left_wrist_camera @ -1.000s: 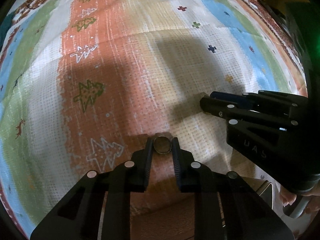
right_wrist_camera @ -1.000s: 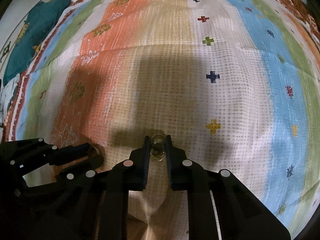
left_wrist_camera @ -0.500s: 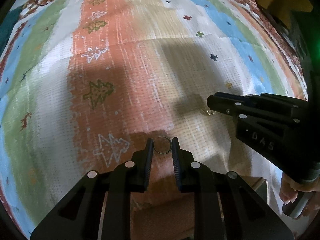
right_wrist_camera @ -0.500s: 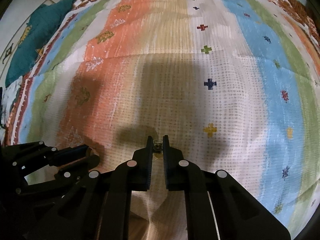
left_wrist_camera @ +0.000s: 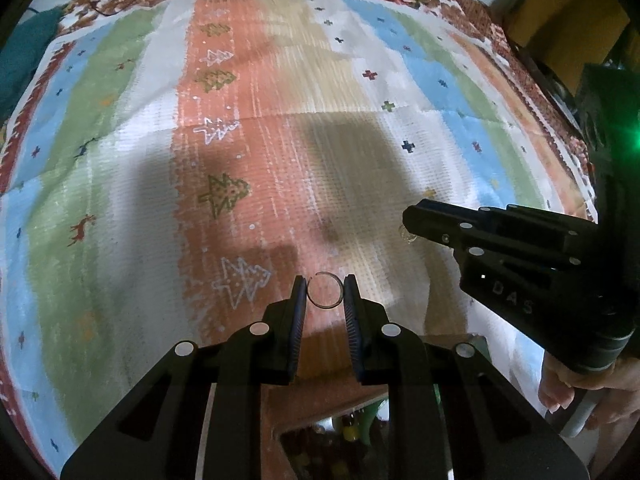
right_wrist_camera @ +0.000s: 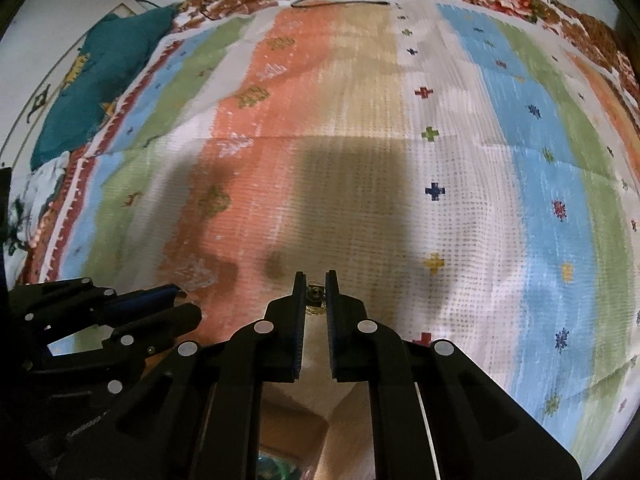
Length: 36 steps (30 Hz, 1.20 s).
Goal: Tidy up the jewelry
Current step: 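Lift the ring and charm and carry both over the silver tin box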
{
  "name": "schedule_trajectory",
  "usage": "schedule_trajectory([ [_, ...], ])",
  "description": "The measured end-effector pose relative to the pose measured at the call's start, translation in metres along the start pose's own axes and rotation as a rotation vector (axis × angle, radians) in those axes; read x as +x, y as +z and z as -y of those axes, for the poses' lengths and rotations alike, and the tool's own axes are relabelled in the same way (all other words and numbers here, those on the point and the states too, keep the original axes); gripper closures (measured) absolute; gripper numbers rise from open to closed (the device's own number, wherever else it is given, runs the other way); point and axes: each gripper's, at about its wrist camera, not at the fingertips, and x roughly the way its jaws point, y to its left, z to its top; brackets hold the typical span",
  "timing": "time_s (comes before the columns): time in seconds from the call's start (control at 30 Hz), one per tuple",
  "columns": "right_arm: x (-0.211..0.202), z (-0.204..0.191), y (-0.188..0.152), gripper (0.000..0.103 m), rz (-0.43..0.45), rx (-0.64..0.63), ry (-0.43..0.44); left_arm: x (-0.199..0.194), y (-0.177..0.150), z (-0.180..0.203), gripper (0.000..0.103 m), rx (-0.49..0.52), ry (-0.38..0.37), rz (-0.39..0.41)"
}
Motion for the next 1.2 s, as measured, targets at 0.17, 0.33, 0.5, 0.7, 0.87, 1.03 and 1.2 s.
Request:
schedule_trajectory([
  [0.17, -0.015, -0.006, -0.005, 0.093, 0.026, -0.011, 0.014, -0.010, -0.004, 0.001, 0.085, -0.008, 0.000, 0.017],
  [0.33, -0.022, -0.008, -0.009, 0.093, 0.035, -0.011, 0.025, -0.022, -0.008, 0.003, 0.085, -0.013, -0.007, 0.035],
  [0.5, -0.033, -0.015, -0.013, 0.093, 0.050, -0.030, 0.037, -0.032, -0.011, 0.007, 0.085, -0.008, -0.019, 0.055],
  [0.7, -0.051, -0.022, -0.019, 0.092, 0.086, -0.055, 0.037, -0.045, -0.019, 0.008, 0.084, -0.010, -0.027, 0.081],
  [0.87, -0.066, -0.027, -0.026, 0.092, 0.113, -0.070, 0.050, -0.060, -0.028, 0.009, 0.085, -0.014, -0.043, 0.112],
  [1.03, -0.080, -0.035, -0.039, 0.092, 0.133, -0.089, 0.073, -0.073, -0.036, 0.011, 0.085, -0.014, -0.056, 0.137],
  [1.2, -0.088, -0.040, -0.050, 0.092, 0.145, -0.106, 0.080, -0.082, -0.045, 0.015, 0.085, -0.011, -0.068, 0.156],
])
